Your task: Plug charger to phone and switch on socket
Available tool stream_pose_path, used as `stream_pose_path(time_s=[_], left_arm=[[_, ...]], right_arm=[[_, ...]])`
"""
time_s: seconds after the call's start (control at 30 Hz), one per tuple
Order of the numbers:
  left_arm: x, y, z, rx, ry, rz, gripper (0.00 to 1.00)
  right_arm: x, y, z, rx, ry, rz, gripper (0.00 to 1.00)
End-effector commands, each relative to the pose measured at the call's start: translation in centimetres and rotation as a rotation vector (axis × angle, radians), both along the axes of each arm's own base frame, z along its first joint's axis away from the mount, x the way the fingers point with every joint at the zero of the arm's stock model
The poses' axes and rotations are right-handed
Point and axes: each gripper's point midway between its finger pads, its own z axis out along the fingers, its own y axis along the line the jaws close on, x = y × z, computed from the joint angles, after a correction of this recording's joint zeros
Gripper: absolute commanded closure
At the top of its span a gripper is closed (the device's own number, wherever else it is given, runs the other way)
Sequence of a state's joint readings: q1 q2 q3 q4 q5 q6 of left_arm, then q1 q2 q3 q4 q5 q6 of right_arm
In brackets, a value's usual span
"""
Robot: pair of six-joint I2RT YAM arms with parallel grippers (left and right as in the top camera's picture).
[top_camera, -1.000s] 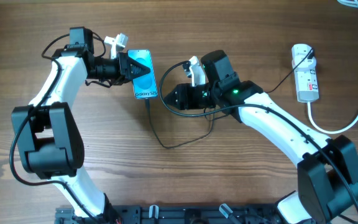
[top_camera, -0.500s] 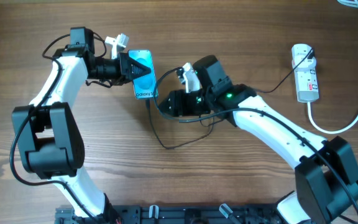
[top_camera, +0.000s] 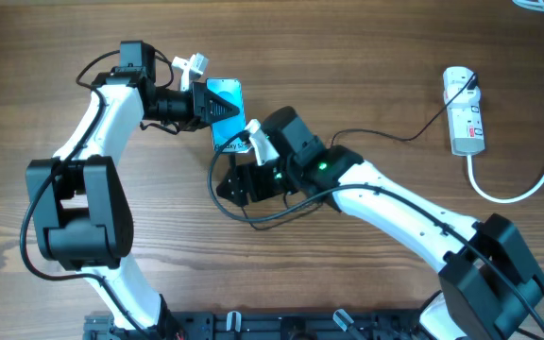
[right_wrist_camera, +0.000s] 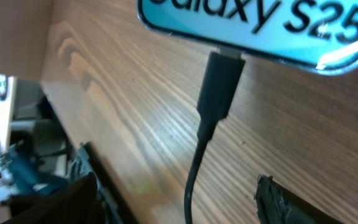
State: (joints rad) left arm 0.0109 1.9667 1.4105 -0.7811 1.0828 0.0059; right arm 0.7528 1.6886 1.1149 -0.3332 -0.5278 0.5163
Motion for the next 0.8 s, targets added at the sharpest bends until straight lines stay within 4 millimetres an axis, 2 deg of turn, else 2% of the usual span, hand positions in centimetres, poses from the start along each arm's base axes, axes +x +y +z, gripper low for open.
stream_pose_path(time_s=[0.0, 0.07, 0.13, 0.3, 0.4, 0.67, 0.7, 0.77], left_arm=[[-0.5, -0.9, 0.4, -0.043, 0.003, -0.026, 0.96], [-0.6, -1.3, 0.5, -0.049, 0.003, -0.036, 0.96], [-0.7, -1.5, 0.5, -0.049, 0.004, -0.041, 0.96], [-0.8, -1.7, 0.9, -0.071, 0.003, -0.048, 0.96], [-0.8, -1.7, 0.9, -0.071, 0.003, -0.048, 0.96], [-1.1, -2.1, 1.8, -0.128, 0.000, -0.064, 0.96], [-1.0, -2.1, 1.8, -0.128, -0.001, -0.063, 0.96], [-1.0, -2.1, 1.8, -0.128, -0.001, -0.064, 0.96]], right_arm=[[0.9, 0.4, 0.0, -0.019, -0.041, -0.084, 0.19], [1.8, 0.2, 0.0, -0.037, -0.053, -0.155, 0.25], [2.2, -0.1, -0.4, -0.052, -0.051, -0.189, 0.39], [2.6, 0.4, -1.7, -0.051, -0.008, -0.224, 0.43], [2.8, 0.6, -1.6, -0.041, -0.015, -0.225, 0.59], [2.2, 0.8, -1.6, -0.030, 0.014, -0.201, 0.59], [2.1, 0.8, -1.6, -0.029, 0.018, -0.204, 0.65], [1.9, 1.0, -1.5, -0.018, 0.048, -0.209, 0.69]])
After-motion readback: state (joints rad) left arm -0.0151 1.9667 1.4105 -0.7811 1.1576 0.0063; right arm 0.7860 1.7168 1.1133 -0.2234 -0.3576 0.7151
